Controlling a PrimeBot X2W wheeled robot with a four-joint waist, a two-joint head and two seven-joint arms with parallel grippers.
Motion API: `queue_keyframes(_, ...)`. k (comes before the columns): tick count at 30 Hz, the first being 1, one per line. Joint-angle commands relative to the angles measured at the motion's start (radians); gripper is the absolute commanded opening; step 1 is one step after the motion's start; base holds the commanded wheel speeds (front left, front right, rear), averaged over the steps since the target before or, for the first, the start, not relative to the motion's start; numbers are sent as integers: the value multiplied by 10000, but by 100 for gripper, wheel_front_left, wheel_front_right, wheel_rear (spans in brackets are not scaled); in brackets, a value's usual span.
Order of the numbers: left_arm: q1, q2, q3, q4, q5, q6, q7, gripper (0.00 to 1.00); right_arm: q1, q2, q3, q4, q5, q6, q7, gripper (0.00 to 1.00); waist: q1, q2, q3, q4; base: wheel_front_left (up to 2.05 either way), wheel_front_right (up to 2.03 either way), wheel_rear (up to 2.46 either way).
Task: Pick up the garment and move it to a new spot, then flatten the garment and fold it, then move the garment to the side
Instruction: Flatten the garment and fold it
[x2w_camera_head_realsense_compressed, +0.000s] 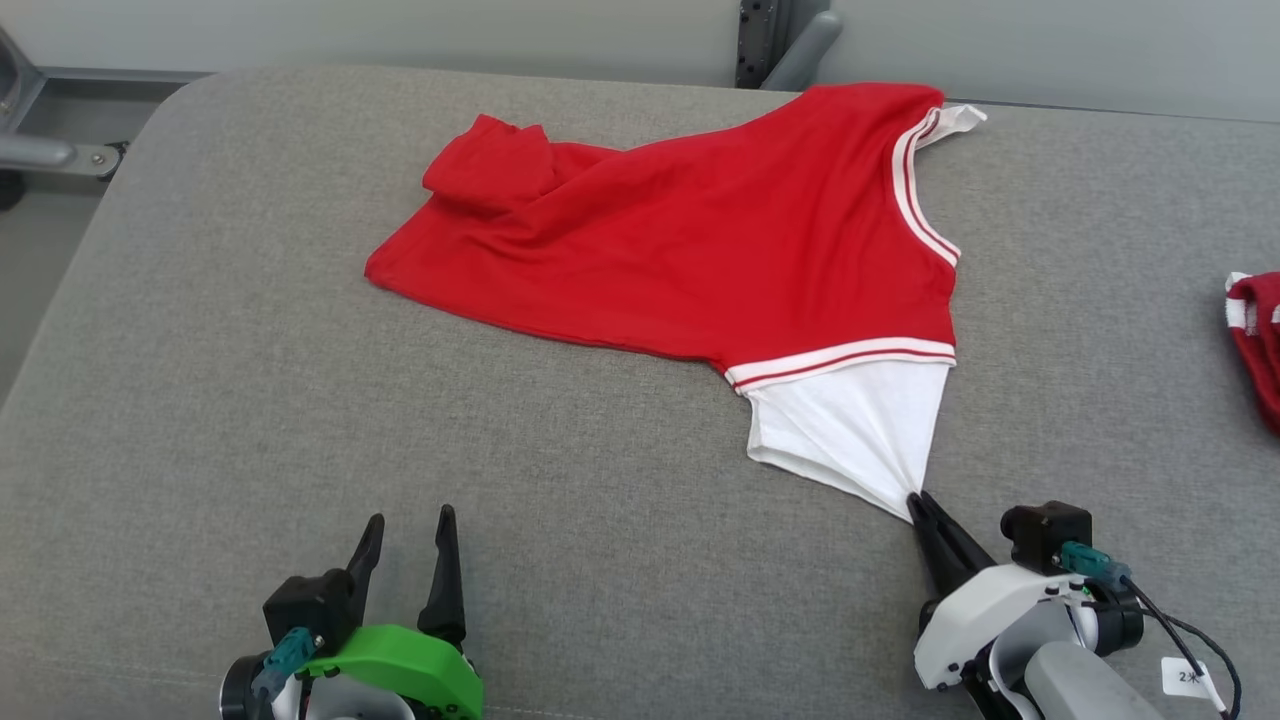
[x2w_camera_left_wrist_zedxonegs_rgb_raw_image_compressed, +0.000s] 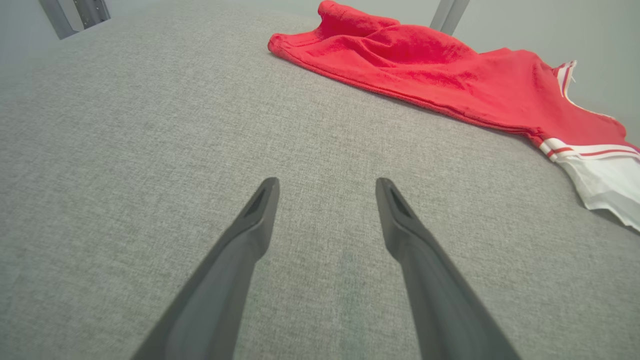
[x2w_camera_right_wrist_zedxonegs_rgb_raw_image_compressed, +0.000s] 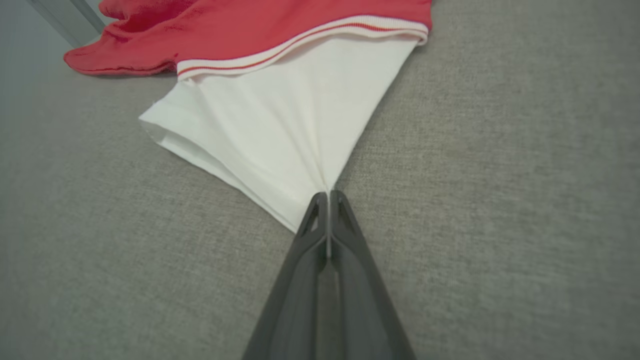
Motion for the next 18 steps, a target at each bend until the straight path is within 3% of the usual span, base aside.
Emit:
queue_keyframes(1,122,33,42,49,94,-38,-1,100,412,-122,51,58,71,-26,49,0,0,0,-239,-284,0,0,0)
queue_keyframes(18,616,35,472,404,262,-24,-1,100,1860,-718,-174,-221,98,-26,41,0,0,0,-1191,-1002,0,0,0)
